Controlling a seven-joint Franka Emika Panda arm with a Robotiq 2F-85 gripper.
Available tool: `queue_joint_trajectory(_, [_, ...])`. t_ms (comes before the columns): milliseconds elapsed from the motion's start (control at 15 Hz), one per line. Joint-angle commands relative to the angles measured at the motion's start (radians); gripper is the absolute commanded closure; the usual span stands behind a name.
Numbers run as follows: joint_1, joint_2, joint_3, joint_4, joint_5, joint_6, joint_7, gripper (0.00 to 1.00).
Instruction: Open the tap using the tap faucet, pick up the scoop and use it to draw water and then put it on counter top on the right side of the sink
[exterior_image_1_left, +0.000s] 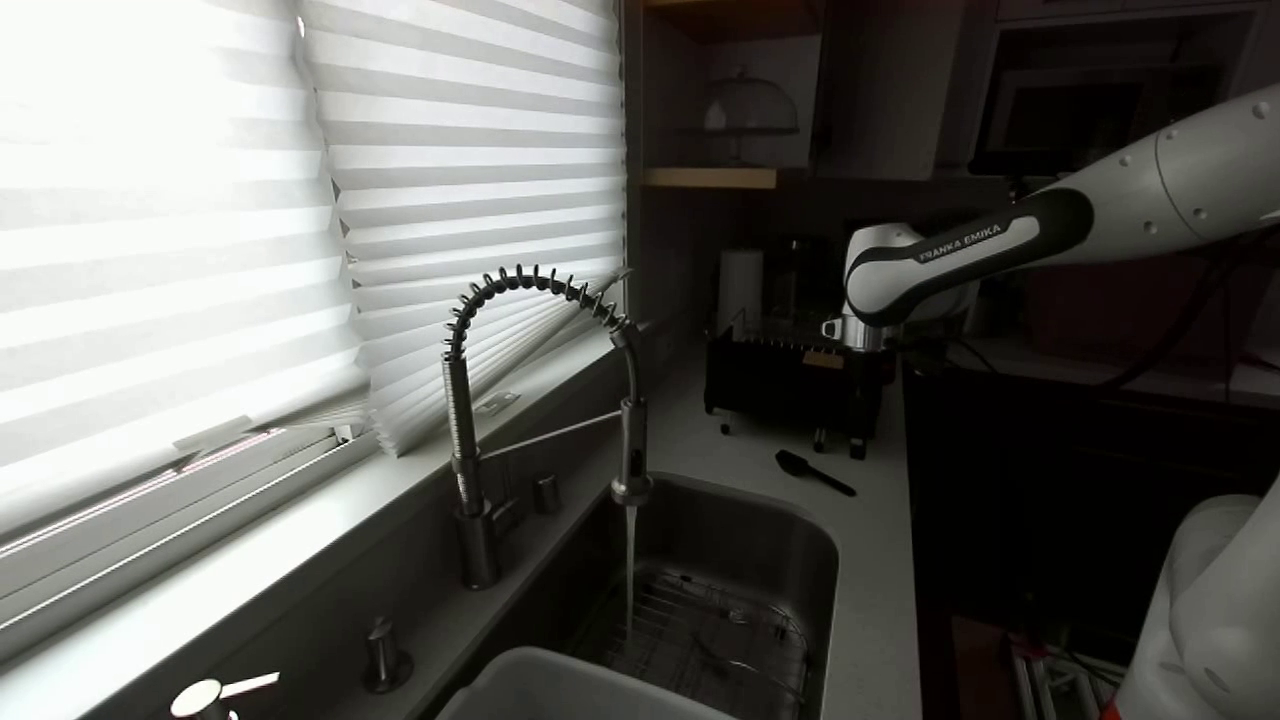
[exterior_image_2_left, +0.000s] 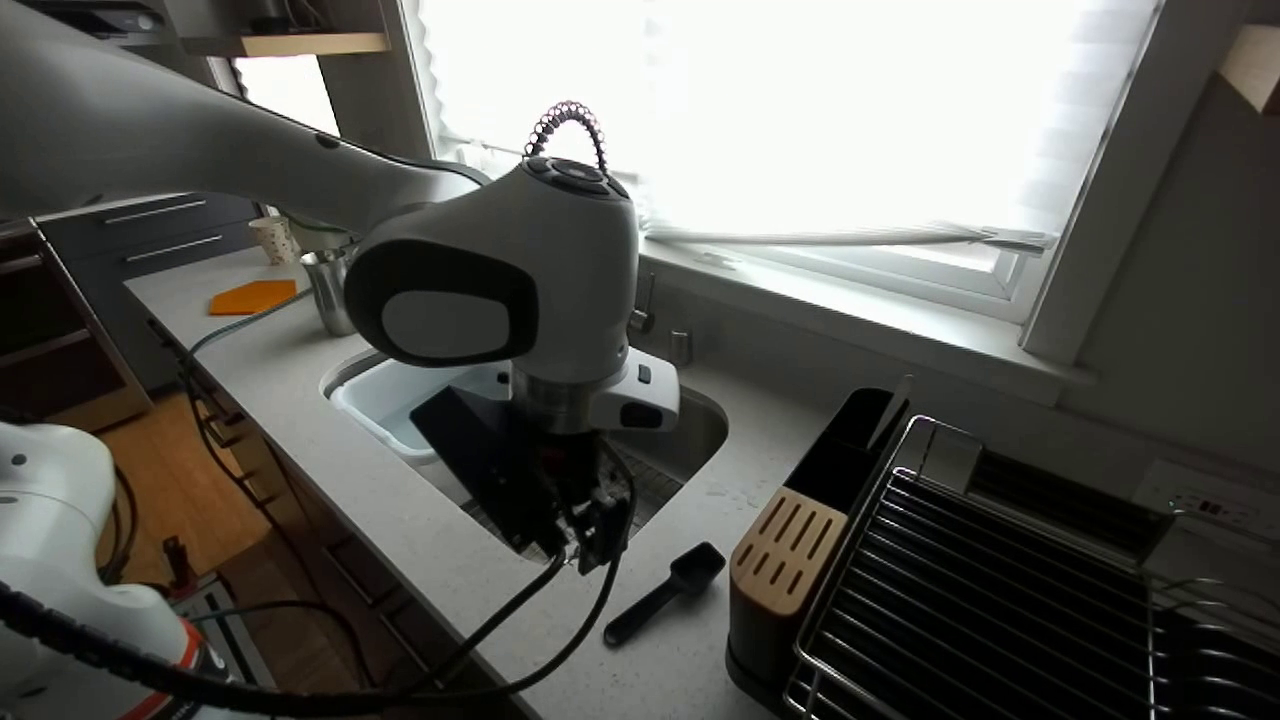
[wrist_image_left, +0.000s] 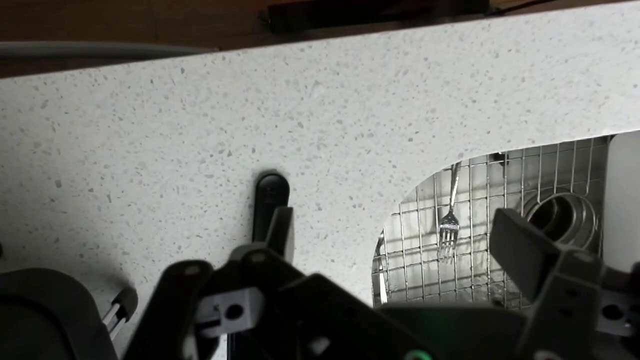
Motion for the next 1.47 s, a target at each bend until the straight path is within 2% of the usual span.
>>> queue_joint_trajectory(0, [0.012, -0.001, -0.011, 0.002, -0.003, -0.003, 0.003, 0.00])
queue_joint_trajectory(200, [-0.001, 0.019, -0.008, -0.004, -0.047, 0.035, 0.031, 0.00])
queue_joint_trajectory(667, [-0.030, 0.100, -0.038, -0.041, -0.116, 0.235, 0.081, 0.00])
queue_joint_trajectory(1200, [-0.044, 0.183, -0.041, -0.076, -0.096, 0.424, 0.150, 0.00])
queue_joint_trajectory(1400, [-0.033, 0.203, -0.040, -0.085, -0.032, 0.480, 0.141, 0.00])
